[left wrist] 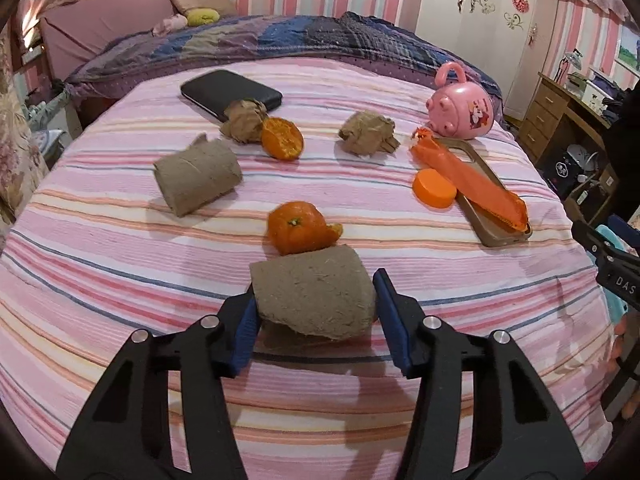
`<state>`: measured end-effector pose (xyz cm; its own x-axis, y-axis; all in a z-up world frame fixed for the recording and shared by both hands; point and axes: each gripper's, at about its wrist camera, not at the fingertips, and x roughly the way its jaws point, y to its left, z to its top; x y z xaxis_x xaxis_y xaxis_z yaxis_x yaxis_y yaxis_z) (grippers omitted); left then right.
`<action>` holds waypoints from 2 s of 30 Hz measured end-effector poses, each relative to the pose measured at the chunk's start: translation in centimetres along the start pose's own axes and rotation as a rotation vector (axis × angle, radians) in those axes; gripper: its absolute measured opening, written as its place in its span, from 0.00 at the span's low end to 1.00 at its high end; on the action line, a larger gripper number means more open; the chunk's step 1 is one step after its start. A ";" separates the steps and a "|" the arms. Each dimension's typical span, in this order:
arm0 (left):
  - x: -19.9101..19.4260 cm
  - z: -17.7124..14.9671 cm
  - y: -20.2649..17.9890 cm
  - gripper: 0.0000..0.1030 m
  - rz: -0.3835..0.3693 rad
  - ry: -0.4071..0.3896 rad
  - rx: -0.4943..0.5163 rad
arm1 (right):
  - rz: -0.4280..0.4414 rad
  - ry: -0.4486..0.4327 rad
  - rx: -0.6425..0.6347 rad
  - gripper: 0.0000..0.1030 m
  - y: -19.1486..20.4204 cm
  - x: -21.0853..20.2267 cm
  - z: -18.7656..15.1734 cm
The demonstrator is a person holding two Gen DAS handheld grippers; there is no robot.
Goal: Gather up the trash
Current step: 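Grasp the brown paper roll with the left tool while the right grasps an orange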
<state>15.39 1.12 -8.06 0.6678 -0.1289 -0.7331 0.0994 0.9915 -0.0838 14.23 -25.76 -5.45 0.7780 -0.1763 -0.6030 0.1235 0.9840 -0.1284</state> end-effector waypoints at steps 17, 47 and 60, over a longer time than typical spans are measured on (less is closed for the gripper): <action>-3.4 1.6 6.3 0.51 0.155 -0.103 -0.017 | 0.206 0.001 0.026 0.95 4.9 -0.2 0.6; -4.4 1.4 19.4 0.51 0.274 -0.105 -0.161 | 0.433 0.146 -0.233 0.51 24.8 2.6 2.2; -5.0 2.2 14.9 0.51 0.226 -0.136 -0.119 | 0.406 0.032 -0.250 0.29 20.5 -0.5 1.9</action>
<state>15.15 16.50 -4.11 0.7570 0.1022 -0.6454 -0.1453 0.9893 -0.0137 17.54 -5.45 -6.25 0.7130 0.2162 -0.6670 -0.3411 0.9381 -0.0606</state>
